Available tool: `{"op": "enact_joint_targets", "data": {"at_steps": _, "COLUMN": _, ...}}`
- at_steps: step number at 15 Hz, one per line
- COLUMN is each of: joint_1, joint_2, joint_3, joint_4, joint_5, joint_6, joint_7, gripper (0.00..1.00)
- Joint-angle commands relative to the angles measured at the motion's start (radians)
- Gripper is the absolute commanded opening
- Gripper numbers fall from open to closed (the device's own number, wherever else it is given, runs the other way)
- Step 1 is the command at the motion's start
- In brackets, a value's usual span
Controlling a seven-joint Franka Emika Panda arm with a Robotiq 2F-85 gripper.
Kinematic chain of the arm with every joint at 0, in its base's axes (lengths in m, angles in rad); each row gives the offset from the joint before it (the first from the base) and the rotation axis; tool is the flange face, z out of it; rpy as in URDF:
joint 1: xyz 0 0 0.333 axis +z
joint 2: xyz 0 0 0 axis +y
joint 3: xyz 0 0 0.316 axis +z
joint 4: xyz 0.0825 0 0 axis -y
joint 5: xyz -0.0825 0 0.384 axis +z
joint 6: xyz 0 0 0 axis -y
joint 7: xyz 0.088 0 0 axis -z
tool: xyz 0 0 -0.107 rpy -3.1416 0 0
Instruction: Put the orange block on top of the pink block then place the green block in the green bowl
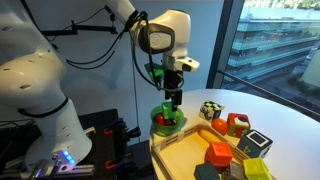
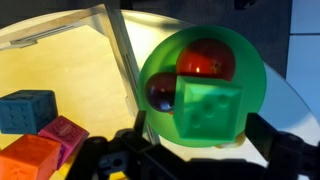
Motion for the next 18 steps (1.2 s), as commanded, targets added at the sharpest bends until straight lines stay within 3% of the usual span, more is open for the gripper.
{"op": "enact_joint_targets", "data": {"at_steps": 1, "joint_1": 0.003, "joint_2": -0.046, "joint_3": -0.021, "joint_4": 0.032, "joint_5": 0.065, "joint_6": -0.092, "joint_7": -0.102, "gripper": 1.00}}
{"op": "enact_joint_targets", "data": {"at_steps": 5, "joint_1": 0.000, "joint_2": -0.082, "joint_3": -0.025, "joint_4": 0.080, "joint_5": 0.076, "joint_6": -0.217, "joint_7": -0.147, "gripper": 1.00}}
{"op": "enact_joint_targets", "data": {"at_steps": 11, "joint_1": -0.020, "joint_2": -0.147, "joint_3": -0.012, "joint_4": 0.141, "joint_5": 0.008, "joint_6": -0.349, "joint_7": -0.100, "gripper": 1.00}}
{"op": "enact_joint_targets", "data": {"at_steps": 18, "joint_1": -0.041, "joint_2": -0.210, "joint_3": -0.009, "joint_4": 0.154, "joint_5": -0.017, "joint_6": -0.362, "joint_7": -0.084, "gripper": 1.00}}
